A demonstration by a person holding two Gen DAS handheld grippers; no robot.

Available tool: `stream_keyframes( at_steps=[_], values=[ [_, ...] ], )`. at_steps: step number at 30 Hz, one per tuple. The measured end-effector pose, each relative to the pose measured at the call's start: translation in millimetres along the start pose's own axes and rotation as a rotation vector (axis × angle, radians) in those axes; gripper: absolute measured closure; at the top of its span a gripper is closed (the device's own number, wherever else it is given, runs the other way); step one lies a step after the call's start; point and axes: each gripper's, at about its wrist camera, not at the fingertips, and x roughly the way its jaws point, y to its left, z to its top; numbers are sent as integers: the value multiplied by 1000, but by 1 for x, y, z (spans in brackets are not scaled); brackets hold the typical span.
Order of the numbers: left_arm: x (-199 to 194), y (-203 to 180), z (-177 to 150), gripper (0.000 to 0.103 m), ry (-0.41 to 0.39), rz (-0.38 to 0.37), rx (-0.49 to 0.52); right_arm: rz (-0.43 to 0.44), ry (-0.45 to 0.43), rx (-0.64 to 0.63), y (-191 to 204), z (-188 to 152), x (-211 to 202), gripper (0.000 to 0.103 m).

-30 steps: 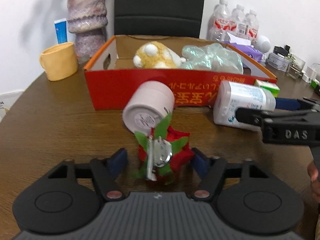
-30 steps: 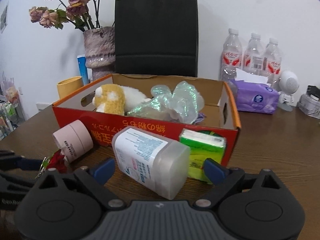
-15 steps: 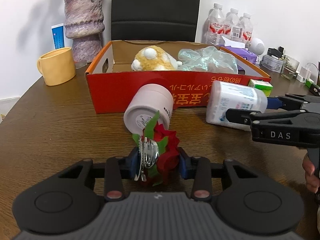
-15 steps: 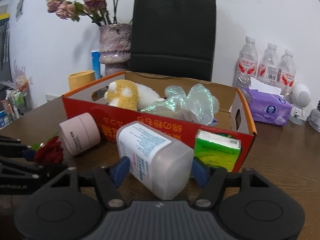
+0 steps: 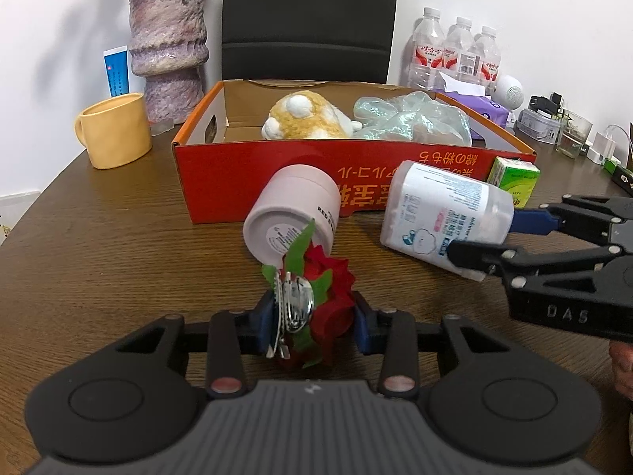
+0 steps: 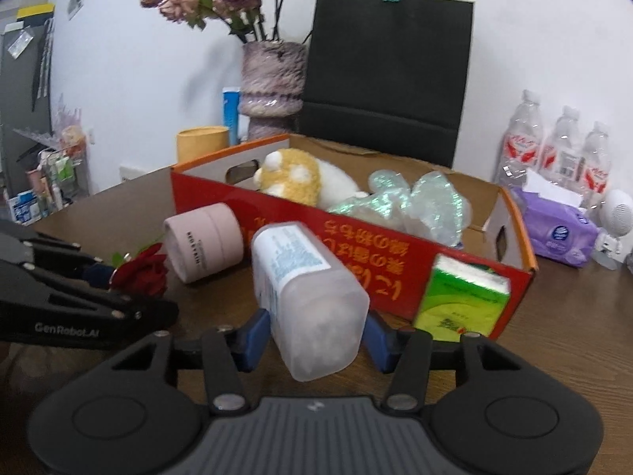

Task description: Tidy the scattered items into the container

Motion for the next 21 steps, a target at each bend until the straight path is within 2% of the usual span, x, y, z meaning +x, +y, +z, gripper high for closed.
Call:
stream_keyframes(
  at_steps=[6,8,14,21],
  values=[
    [0,1,0,64,0,2,2,21,-3,47,-7,2,9,52],
    [0,1,0,65,1,4,4,33,-4,57,-7,2,11,55],
    [-4,-2,-2,68,8,14,22,24,-23,49,3,0,4,59],
    [-26,-6,-3,69,-38,13,31,-11,-58,151,-1,0,-15,60]
  ],
)
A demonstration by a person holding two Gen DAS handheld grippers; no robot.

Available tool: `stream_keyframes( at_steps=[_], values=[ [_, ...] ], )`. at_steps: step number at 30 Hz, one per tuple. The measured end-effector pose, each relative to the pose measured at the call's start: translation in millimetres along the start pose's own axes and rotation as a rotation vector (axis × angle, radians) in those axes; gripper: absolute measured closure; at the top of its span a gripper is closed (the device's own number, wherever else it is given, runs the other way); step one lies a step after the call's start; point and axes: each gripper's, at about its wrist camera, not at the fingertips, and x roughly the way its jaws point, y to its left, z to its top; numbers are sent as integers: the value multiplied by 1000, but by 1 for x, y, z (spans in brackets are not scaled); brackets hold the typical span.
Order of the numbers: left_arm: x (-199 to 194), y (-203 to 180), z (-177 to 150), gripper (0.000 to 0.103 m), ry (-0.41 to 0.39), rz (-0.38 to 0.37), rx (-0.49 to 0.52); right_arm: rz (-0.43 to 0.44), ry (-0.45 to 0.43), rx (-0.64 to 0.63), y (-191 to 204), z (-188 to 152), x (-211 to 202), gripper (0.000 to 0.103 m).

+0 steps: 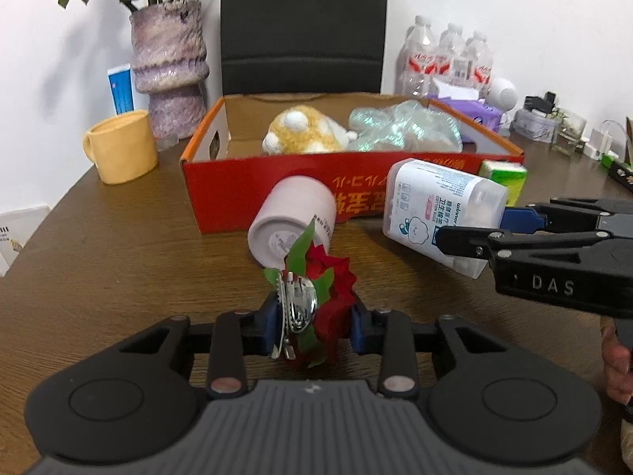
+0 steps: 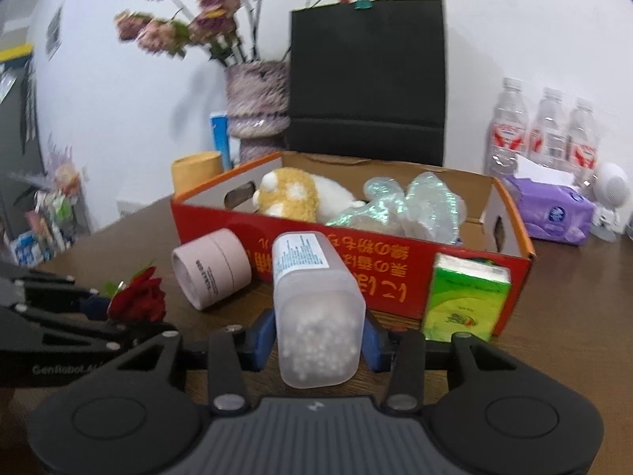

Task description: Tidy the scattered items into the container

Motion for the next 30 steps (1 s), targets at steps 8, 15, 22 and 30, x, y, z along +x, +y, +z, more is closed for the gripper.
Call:
stream_keyframes(
  at_steps=[8,15,22,30],
  values=[
    [-32,3,6,69,-37,-39,-19,-33,-25,64,-2,7,-35,60],
    [-71,15,28,69,-71,-118,-21,-16,-71,60,4,27,-80,60],
    [-109,30,68,69,-110,-222,-46,-83,-102,41,-1,62,-118,60],
    [-128,28,129,69,-137,-266,-54,-124,-138,-15,0,113,-142,60]
  ],
)
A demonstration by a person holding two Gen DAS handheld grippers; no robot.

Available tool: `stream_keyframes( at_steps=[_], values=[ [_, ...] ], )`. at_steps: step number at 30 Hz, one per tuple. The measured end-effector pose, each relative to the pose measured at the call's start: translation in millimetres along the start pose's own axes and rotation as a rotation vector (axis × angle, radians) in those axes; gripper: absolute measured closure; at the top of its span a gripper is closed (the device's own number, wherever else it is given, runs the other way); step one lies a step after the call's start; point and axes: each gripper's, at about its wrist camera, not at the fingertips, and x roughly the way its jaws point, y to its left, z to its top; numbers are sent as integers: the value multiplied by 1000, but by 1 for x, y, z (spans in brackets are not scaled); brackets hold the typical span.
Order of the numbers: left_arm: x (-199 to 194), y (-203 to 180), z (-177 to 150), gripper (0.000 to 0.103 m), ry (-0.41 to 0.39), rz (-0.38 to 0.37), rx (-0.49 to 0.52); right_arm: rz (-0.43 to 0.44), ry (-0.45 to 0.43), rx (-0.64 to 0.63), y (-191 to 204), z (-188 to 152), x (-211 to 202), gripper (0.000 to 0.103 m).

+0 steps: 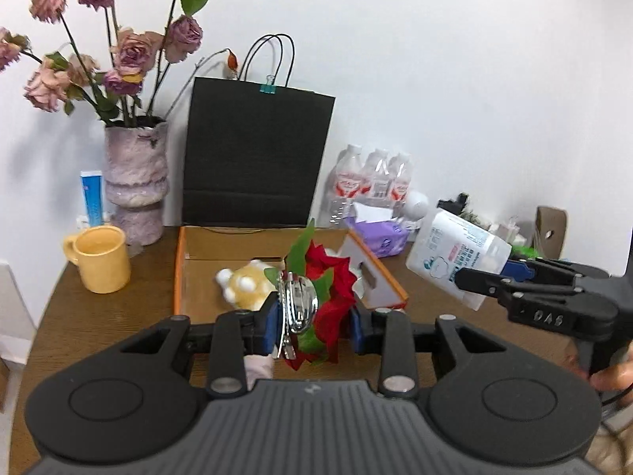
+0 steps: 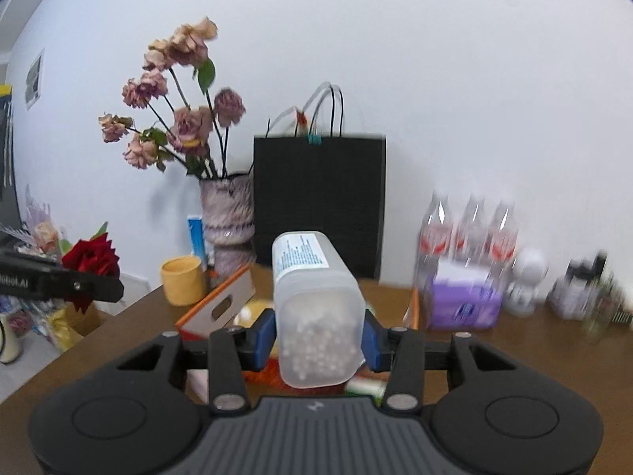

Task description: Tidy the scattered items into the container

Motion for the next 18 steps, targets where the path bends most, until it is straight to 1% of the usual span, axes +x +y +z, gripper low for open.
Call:
stream_keyframes(
  at_steps=[3,5,9,18],
  values=[
    [1,-4,16,69,-14,20,2,-7,-4,-11,1,18,-1,60],
    [4,-4,26,69,-10,24,-9,1,6,-3,0,27,1,60],
    [10,-5,43,69,-10,58,-11,19,29,8,-1,43,8,60],
    [22,-10,71,69,-11,82,-16,1,54,-12,6,59,30,60]
  ],
)
